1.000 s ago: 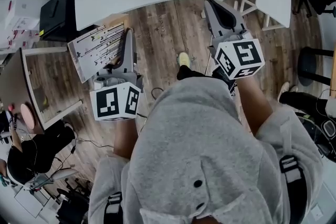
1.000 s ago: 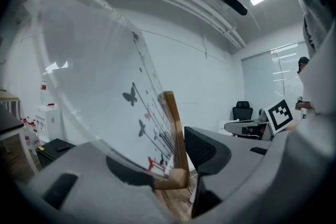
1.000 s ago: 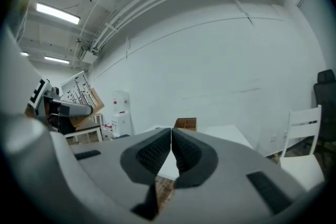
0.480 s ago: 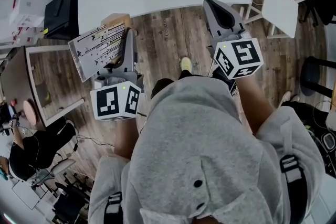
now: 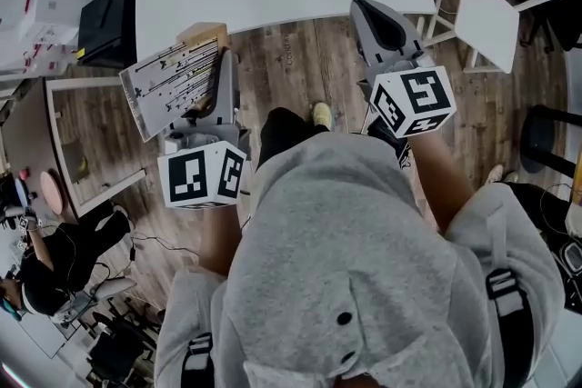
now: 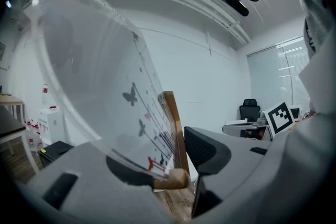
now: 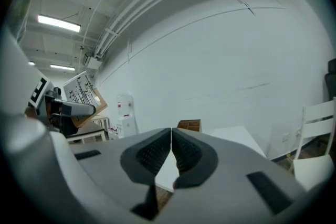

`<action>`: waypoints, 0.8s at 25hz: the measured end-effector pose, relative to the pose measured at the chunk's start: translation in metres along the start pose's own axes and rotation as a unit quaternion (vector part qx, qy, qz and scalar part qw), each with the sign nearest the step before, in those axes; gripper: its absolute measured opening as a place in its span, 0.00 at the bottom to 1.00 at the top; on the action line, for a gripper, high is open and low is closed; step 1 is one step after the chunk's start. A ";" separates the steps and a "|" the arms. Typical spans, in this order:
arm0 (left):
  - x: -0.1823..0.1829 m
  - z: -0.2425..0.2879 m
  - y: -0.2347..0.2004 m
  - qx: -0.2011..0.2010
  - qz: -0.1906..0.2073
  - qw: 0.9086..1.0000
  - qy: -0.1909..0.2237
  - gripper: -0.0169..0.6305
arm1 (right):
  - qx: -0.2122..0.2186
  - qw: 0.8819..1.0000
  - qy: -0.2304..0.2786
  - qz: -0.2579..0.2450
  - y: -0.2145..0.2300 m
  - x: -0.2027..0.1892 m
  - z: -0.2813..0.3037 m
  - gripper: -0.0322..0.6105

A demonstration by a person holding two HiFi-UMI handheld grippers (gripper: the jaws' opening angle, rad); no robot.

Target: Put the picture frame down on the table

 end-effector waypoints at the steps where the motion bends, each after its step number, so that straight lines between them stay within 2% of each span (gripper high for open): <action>1: 0.000 -0.001 0.000 0.001 0.000 1.000 0.001 0.33 | 0.003 1.000 0.002 0.000 -0.001 0.000 0.000 0.09; 15: -0.002 -0.001 -0.002 -0.021 0.011 0.999 0.021 0.33 | 0.013 1.000 0.018 -0.018 -0.022 -0.004 0.003 0.09; 20: -0.002 0.021 -0.003 -0.029 0.009 0.999 0.025 0.33 | 0.010 0.999 0.020 -0.025 -0.009 0.002 0.017 0.09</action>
Point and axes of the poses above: the fingertips, and each gripper's own axes: z forward along the fingers, y to its right, x out of its top, the point moved 3 cm from there along -z, backward along the fingers, and after that the axes turned 6 degrees about z, right-handed, at the moved point
